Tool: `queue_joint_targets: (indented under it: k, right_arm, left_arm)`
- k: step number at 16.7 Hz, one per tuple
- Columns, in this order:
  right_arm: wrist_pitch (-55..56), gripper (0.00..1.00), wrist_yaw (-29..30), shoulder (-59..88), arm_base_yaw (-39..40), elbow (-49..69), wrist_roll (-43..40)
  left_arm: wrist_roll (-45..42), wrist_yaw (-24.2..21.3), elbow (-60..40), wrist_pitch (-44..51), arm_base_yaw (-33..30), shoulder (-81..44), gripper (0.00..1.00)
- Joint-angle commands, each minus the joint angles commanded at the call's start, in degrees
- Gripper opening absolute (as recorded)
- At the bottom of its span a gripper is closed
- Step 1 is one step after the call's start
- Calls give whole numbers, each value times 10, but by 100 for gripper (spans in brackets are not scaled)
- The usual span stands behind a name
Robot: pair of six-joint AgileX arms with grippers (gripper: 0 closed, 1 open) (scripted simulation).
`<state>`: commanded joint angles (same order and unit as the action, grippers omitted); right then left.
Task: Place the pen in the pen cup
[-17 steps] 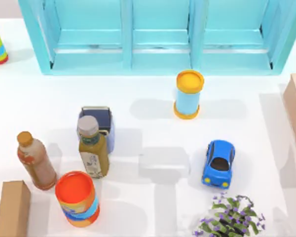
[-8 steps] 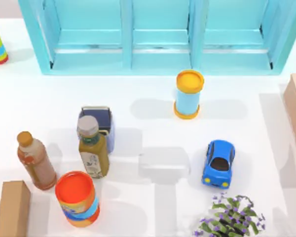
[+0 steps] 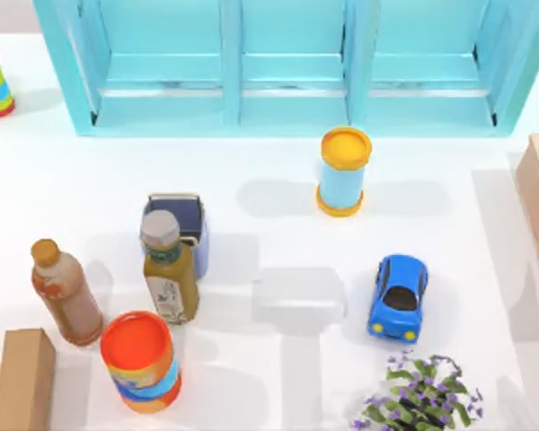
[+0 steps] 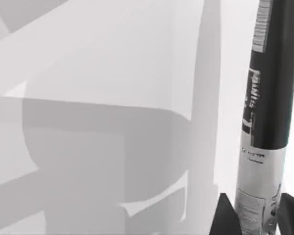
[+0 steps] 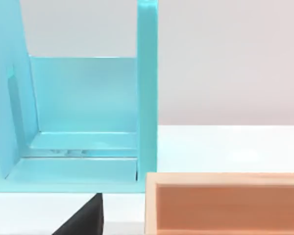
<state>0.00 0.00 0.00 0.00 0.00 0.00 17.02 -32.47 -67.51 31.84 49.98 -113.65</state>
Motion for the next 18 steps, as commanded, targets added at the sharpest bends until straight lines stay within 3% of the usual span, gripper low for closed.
queue_joint_targets:
  k: [10,18]
  right_arm:
    - [0,100,0,0,0,0,0]
    - [0,100,0,0,0,0,0]
  left_arm:
    - [-197,-17,-40,353,173,190,0]
    - [-222,-19,-42,384,189,215,0]
